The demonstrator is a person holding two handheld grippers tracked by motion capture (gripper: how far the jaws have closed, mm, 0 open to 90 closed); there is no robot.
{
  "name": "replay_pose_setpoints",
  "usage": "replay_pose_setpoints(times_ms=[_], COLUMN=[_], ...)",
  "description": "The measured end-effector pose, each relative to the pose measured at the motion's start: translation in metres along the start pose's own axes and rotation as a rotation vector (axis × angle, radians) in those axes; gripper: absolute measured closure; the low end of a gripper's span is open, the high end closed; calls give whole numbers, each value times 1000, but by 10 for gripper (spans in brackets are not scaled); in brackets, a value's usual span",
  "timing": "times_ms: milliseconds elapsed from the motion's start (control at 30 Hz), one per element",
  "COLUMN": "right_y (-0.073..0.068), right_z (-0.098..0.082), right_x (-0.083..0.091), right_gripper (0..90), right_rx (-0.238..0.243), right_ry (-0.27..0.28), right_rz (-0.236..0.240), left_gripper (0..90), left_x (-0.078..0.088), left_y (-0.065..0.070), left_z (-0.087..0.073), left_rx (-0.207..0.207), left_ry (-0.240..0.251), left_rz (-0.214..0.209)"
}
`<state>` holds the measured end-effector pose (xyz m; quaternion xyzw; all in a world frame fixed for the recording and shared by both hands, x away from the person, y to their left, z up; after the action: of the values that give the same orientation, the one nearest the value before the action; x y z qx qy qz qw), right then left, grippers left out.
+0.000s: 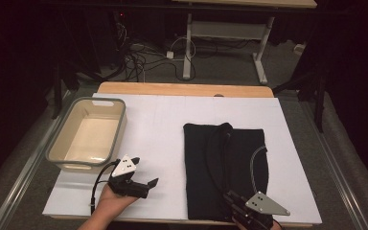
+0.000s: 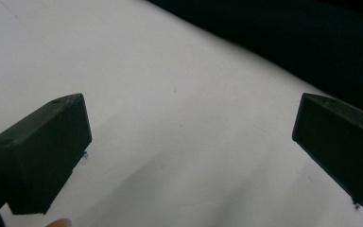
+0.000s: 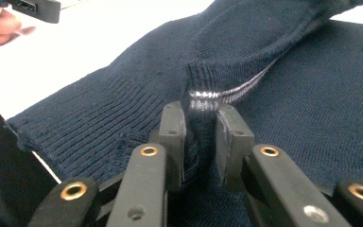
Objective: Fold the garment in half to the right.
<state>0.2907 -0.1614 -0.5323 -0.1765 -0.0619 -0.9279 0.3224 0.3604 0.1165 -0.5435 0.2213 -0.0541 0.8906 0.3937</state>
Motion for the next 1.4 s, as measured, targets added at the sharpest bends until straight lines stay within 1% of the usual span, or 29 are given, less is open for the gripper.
replay_pose_setpoints(times_ms=[67, 133, 167, 200, 233, 300, 333, 367, 400, 467, 533, 600, 667, 733, 800, 833, 933, 1000, 1100, 1133, 1167, 1200, 1267, 1300, 1333, 1400], right_y=[1, 2, 4, 5, 7, 12, 15, 18, 21, 29, 38, 48, 54, 56, 54, 53, 48, 45, 44, 46, 47, 47, 44, 42, 40, 38], right_z=[1, 1, 1, 2, 2, 1, 0, -1, -2, -4, -7, -11, -12, -9, -5, -3, 0, -1, -3, -6, -10, -15, -17, -18, -19, -19], right_x=[1, 2, 3, 5, 6, 11, 14, 17, 21, 33, 44, 52, 57, 58, 56, 53, 40, 27, 13, 10, 7, 5, 4, 4, 4, 3], right_gripper=[762, 761, 761, 761, 761, 763, 764, 768, 776, 831, 784, 765, 751, 723, 690, 669, 599, 543, 450, 423, 403, 404, 448, 482, 515, 577], right_rx=[0, -8, -17, -28, -33, -32, -27, -39, -51, -56, -62, -85, -113, -120, -125, -126, -149, -168, -189, -196, -216, -223, -174, -159, -149, -145], right_ry=[3, 6, 9, 13, 16, 17, 11, 10, 14, 27, 31, 25, 33, 44, 50, 46, 23, -6, -48, -70, -99, -123, -140, -149, -148, -147], right_rz=[0, -2, -2, -5, -6, -9, -16, -18, -17, -38, -73, -96, -100, -108, -104, -100, -81, -67, -86, -97, -95, -91, -97, -88, -76, -56], left_gripper=[0, 0, 0, 0, 0, 0, 0, 0, 0, 0, 0, 0, 0, 0, 0, 0, 0, 0, 0, 0, 0, 0, 0, 0, 0, 0], left_x=[0, -1, -3, -4, -3, 0, 2, 3, 3, 1, -1, -3, -3, -2, -2, -2, -2, -2, -2, -3, -3, -3, -3, -4, -4, -4], left_y=[-2, -4, -4, -5, -6, -10, -12, -12, -11, -10, -8, -6, -6, -5, -5, -5, -4, -4, -4, -4, -4, -4, -4, -4, -4, -3], left_z=[2, 4, 4, 3, 3, 4, 5, 5, 5, 4, 3, 2, 2, 3, 3, 2, 2, 2, 2, 2, 2, 2, 2, 2, 1, 1], left_rx=[-23, -24, -14, 8, 31, 83, 97, 102, 98, 81, 58, 40, 38, 40, 36, 33, 25, 24, 25, 25, 25, 25, 23, 21, 18, 13], left_ry=[6, 13, 16, 8, 12, 44, 52, 58, 60, 46, 26, 17, 16, 18, 18, 18, 18, 17, 17, 17, 17, 15, 10, 7, 5, 5], left_rz=[23, 34, 28, 12, 5, -2, -3, -7, -9, -7, -10, -13, -16, -22, -26, -24, -22, -23, -21, -21, -20, -19, -18, -17, -16, -16])
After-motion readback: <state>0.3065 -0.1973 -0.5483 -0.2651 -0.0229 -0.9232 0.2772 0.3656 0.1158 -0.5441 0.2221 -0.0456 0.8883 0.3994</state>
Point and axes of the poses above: each handheld gripper's, and its own axes: x roughly backward along the jaws, z roughly out of its top, y roughly to its right, the point moved 10 cm from there along -x, roughly forward along the jaws, and after that the axes turned 6 degrees about y, right-handed, at the moved point
